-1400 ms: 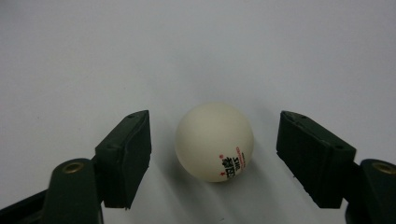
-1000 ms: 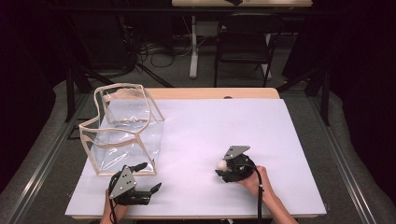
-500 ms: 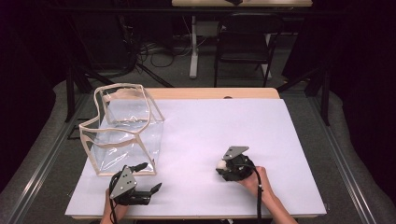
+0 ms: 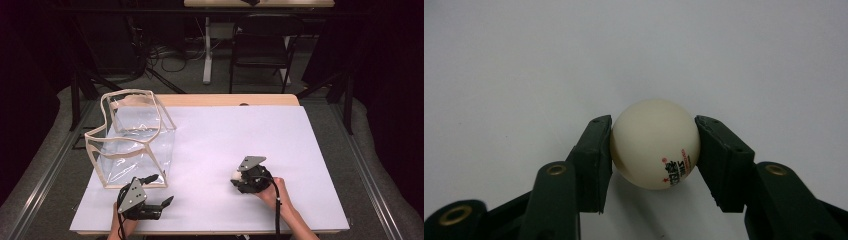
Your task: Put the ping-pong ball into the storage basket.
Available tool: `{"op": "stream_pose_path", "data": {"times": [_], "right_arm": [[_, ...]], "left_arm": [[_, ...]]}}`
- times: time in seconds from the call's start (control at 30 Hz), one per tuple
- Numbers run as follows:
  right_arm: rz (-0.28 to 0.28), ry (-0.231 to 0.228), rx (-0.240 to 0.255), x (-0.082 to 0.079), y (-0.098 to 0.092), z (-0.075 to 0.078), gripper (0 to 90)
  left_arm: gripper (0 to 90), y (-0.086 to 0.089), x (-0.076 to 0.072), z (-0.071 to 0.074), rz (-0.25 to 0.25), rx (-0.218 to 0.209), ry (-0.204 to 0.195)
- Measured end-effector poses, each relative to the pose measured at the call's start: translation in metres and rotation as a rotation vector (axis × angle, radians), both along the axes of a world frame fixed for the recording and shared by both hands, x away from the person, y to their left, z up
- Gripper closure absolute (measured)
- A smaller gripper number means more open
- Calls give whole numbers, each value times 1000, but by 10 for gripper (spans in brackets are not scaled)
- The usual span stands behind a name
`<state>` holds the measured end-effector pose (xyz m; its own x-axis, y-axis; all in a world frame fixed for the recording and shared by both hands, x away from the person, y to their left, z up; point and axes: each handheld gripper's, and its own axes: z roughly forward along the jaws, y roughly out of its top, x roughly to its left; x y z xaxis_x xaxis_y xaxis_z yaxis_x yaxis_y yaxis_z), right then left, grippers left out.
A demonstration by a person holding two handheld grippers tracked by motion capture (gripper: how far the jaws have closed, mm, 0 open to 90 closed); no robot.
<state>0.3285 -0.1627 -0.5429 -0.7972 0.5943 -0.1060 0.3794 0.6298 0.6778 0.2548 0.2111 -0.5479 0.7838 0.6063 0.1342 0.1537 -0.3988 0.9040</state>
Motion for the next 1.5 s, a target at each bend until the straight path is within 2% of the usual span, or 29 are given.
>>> {"op": "stream_pose_path", "data": {"times": [0.23,0.57,1.5], "right_arm": [[-5,-34,8,-2,-1,8,505],[-9,-57,16,-1,-2,15,506],[-22,-94,42,3,1,37,509]], "left_arm": [[159,1,0,0,3,5,-1],[159,1,0,0,1,4,0],[159,0,0,0,1,0,2]]}}
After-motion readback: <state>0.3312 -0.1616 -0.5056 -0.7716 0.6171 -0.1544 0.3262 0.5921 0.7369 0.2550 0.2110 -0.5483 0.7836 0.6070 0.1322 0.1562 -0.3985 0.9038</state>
